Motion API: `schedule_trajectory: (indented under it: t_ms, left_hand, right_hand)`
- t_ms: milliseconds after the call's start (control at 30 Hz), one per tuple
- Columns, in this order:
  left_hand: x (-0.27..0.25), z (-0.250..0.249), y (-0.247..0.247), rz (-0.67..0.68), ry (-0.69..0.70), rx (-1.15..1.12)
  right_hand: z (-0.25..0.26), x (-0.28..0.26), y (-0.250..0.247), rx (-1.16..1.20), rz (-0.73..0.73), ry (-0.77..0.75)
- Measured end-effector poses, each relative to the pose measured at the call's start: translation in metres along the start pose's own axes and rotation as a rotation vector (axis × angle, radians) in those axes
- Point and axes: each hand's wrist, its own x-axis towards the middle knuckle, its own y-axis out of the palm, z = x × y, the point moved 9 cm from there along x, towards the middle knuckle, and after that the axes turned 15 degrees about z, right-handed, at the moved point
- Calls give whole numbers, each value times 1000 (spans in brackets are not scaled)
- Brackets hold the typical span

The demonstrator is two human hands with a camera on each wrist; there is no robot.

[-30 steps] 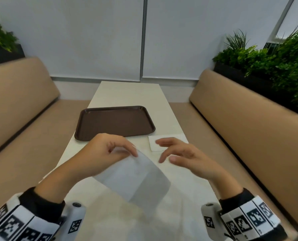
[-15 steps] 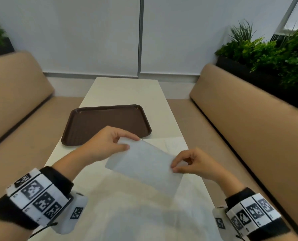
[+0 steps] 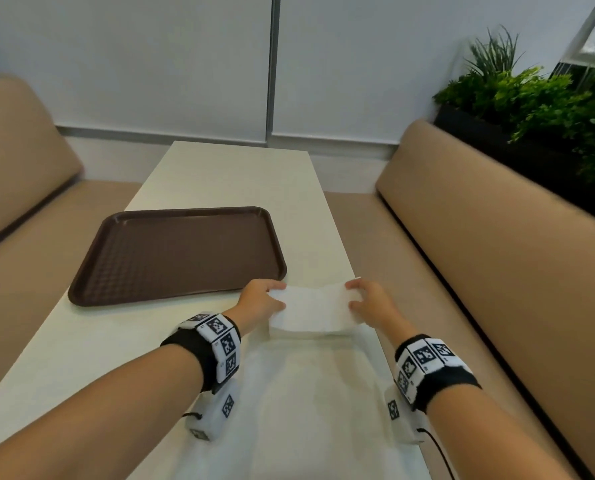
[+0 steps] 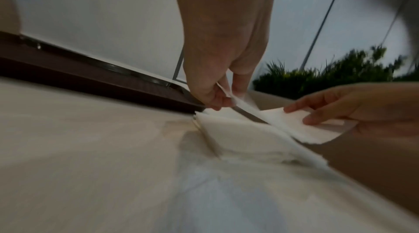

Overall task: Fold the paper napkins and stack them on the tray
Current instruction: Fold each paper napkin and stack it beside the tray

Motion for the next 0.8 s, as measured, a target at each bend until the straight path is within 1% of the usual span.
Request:
schedule_trajectory:
  t_ms: [133, 300, 367, 433, 467, 500, 533, 600, 667, 733, 800]
  left_hand:
    - [16, 12, 4, -42, -42, 148]
    - [25, 20, 8, -86, -76, 291]
    - [23, 20, 13, -94, -100, 367]
    - [17, 17, 18, -71, -134, 489]
    - [11, 13, 19, -57, -137, 521]
    - [4, 9, 17, -40, -120, 516]
    - [-6, 4, 15, -15, -90, 481]
    - [-35, -7, 5, 13, 3, 352]
    - [-75, -13, -8, 32, 79, 234]
    - [-122, -9, -17, 69, 112, 176]
    - [-168, 5, -27, 80, 104, 159]
  right_hand:
    - [-15, 20, 13, -150, 6, 32]
    - [-22, 30, 27, -286, -2, 24]
    - [-27, 29, 34, -407, 23, 103]
    - [-28, 21, 34, -572, 55, 267]
    - [-24, 13, 33, -609, 78, 316]
    - [-15, 4, 32, -613, 95, 311]
    - [-3, -7, 33, -602, 98, 252]
    - [22, -33, 44, -588, 139, 54]
    - [38, -66, 70, -582, 296, -92]
    - [40, -101, 103, -598, 456, -135]
    - [42, -132, 129, -607, 548, -146]
